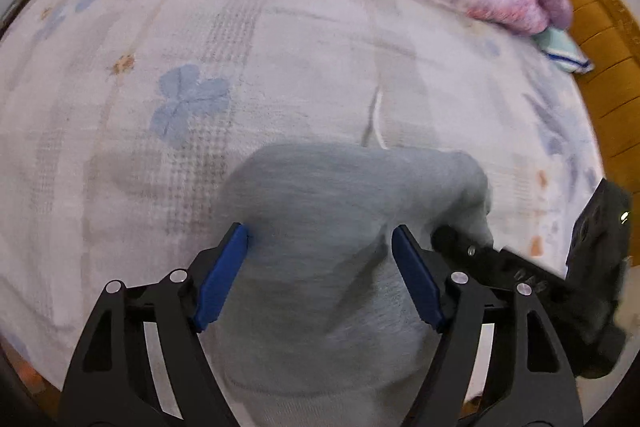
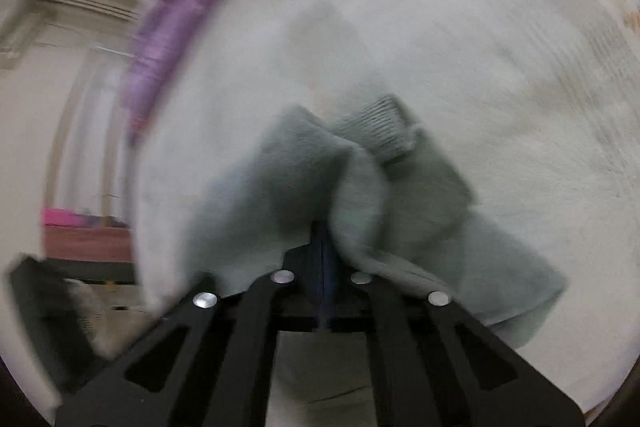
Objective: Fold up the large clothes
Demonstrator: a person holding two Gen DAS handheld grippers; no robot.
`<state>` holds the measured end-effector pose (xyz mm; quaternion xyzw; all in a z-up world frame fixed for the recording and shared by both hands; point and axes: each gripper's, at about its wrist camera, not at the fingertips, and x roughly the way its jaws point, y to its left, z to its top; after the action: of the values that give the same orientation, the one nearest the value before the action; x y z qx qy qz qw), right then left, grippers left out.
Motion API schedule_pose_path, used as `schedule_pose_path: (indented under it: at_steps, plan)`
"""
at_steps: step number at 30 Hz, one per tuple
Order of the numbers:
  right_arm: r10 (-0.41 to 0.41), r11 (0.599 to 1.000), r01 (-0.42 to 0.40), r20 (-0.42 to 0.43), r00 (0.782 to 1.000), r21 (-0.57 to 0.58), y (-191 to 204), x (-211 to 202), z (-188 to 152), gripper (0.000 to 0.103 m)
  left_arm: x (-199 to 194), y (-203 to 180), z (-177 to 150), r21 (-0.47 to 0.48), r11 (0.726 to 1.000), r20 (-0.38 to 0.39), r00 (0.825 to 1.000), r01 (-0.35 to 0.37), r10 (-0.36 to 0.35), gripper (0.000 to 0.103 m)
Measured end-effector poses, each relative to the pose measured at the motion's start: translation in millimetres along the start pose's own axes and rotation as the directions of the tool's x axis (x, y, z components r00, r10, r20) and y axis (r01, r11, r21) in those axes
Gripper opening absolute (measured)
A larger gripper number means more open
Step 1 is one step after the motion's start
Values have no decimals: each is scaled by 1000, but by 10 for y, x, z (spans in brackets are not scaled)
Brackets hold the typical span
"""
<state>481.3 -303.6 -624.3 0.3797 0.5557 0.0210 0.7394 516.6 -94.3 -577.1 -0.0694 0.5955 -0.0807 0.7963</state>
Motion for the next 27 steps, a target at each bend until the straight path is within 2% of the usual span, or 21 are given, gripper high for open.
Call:
schedule_pose_path:
  at_steps: [3,5,9,12,15,17,18,20,22,23,25,26,27]
  plan:
    - [24,1000,-24,-12,1000,12,-160,41,-2,0,88,-72,35,25,1000,-10,1000,-16,16,77]
    - [1,1000,-1,-15,1000,-27,-140,49,-8,0,95,-84,30,37,999,0,1000,-17,17,78]
    - [9,1000,-9,-19,1000,-4,-158,98,110,0,-56,92,-99,-13,998,23,998,57,-56,80]
    - [-25,997,26,5,1000,-71,-6,-27,33,0,-170,302,-363,-55,997,18,998,60,-60,84]
    - [-62,991,64,21,998,-117,85,-179,-102,0,-166,481,-734,-104,991,-23,996,80,-83,88]
    - [-102,988,106,46,994,-115,67,-319,-232,9,-77,563,-932,-161,980,-69,989,114,-127,88]
    - [-115,986,121,56,992,-112,27,-383,-308,13,-32,613,-1024,-194,972,-68,986,135,-150,88]
    - [-130,987,137,78,988,-85,-42,-490,-456,43,40,709,-1114,-241,958,-45,985,153,-169,90]
    - [-182,982,186,91,979,-37,-148,-568,-635,59,163,829,-1154,-333,917,-53,967,219,-250,90]
    - [-175,984,176,83,981,-6,-216,-574,-716,60,213,882,-1170,-378,892,-59,955,248,-291,90]
    - [-123,988,119,32,992,95,-374,-519,-844,65,204,884,-1175,-376,888,-57,950,263,-306,86]
    - [-58,982,54,17,998,181,-490,-479,-923,66,167,861,-1168,-358,885,-43,942,297,-334,68]
    - [-19,968,15,13,1000,249,-577,-469,-991,67,141,833,-1163,-348,890,-45,943,294,-329,68]
